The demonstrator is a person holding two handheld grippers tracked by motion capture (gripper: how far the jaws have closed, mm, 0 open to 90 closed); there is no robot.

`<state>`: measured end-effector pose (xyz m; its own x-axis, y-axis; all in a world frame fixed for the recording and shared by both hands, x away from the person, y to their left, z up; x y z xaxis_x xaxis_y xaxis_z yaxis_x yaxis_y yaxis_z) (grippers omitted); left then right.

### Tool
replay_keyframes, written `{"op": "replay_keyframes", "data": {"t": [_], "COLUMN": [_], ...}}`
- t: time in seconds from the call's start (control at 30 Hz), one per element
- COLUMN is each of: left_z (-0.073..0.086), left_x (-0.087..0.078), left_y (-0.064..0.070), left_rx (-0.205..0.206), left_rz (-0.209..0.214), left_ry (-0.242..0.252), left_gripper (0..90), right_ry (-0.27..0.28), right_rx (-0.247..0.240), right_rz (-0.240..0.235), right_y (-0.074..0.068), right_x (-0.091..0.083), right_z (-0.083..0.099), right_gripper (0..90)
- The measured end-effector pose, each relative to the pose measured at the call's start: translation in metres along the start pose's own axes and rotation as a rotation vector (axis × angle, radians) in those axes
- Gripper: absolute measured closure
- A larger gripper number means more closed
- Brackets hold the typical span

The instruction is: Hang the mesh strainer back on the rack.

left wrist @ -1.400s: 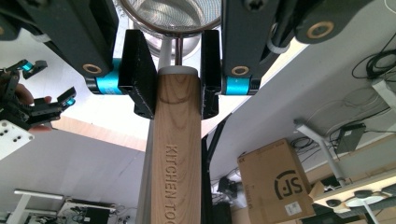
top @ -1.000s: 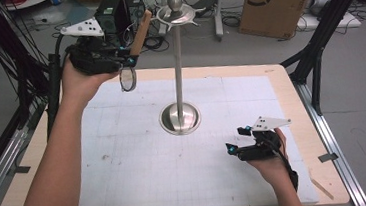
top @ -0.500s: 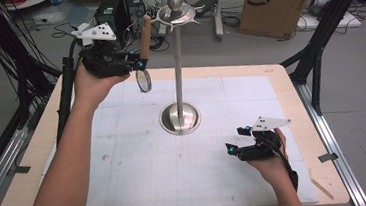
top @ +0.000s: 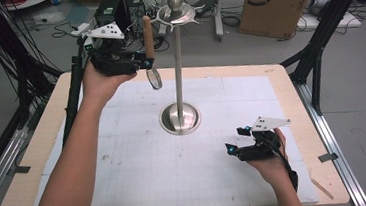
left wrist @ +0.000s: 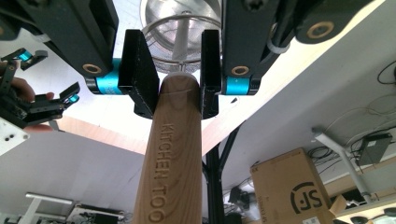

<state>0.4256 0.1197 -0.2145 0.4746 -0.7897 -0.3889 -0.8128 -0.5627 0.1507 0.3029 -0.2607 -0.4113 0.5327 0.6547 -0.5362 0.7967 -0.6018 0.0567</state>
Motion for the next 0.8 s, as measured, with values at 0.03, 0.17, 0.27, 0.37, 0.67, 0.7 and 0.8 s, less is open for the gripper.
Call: {"op": "replay_keyframes", "data": {"t": [0.03, 0.17, 0.27, 0.37, 0.67, 0.7, 0.8], "left_z": [-0.001, -0.003, -0.004, -0.003, -0.002, -0.002, -0.002], "left_x": [0.0, 0.001, 0.002, 0.005, 0.009, 0.009, 0.009], "left_y": [0.0, 0.0, 0.003, 0.008, 0.011, 0.011, 0.011], "left_rx": [0.003, 0.003, 0.008, 0.026, 0.027, 0.025, 0.037], "left_rz": [-0.001, -0.002, 0.004, 0.005, 0.011, 0.015, -0.003], "left_ry": [-0.004, -0.005, -0.011, -0.033, -0.04, -0.038, -0.035], "left_gripper": [69.0, 69.0, 69.0, 69.0, 69.0, 68.9, 66.4], "right_ry": [0.001, -0.001, 0.001, 0.001, 0.005, 0.006, 0.005], "right_rx": [-0.001, 0.005, 0.001, 0.008, 0.003, 0.004, 0.001], "right_rz": [0.0, -0.002, -0.002, -0.003, -0.002, -0.002, -0.001], "right_y": [0.0, 0.0, 0.0, 0.0, -0.001, -0.001, -0.001], "right_x": [0.0, 0.0, 0.0, 0.0, 0.0, -0.001, -0.001], "right_z": [0.0, 0.0, 0.0, 0.0, 0.0, -0.001, 0.0], "right_gripper": [23.2, 23.2, 23.2, 23.2, 23.2, 23.2, 23.2]}}
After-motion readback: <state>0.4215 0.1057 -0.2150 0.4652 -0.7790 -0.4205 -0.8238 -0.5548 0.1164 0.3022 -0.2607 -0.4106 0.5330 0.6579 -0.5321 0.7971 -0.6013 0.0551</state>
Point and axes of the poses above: each handheld gripper's, and its own axes: x roughly forward along the jaws, z roughly out of its underside, y roughly to its right, the point moved 2 cm from there along x, roughly forward along the jaws, and after that the axes turned 10 degrees about -x, right-handed, at the moved point
